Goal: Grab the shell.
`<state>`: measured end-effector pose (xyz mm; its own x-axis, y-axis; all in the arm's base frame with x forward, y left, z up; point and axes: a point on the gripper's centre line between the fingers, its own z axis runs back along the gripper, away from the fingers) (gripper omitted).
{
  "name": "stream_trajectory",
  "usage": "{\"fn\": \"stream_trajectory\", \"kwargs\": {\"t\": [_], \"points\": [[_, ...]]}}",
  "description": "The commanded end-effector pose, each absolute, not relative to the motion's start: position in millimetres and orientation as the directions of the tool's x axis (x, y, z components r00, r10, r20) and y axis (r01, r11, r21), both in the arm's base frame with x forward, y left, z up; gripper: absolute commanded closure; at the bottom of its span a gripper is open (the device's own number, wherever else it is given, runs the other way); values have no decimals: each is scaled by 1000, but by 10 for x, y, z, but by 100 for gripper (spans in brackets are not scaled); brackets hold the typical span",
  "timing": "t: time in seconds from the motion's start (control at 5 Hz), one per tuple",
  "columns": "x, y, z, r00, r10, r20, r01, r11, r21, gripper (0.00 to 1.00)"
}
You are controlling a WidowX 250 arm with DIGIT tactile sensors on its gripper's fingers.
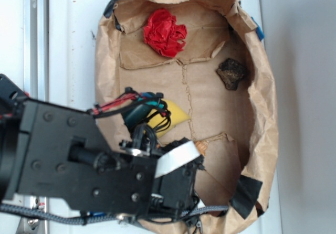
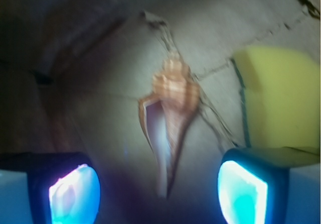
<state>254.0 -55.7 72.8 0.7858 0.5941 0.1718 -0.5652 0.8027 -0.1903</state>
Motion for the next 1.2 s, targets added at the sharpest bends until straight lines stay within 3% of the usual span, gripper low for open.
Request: {"fn": "stream_trajectory", "kwargs": {"t": [0.0, 0.6, 1.0], "points": [[2541, -466, 573, 816, 524, 243, -486, 850, -202, 0], [2499, -242, 605, 866, 427, 261, -400, 904, -151, 0], [2590, -220, 580, 859, 438, 265, -426, 899, -106, 0]]}}
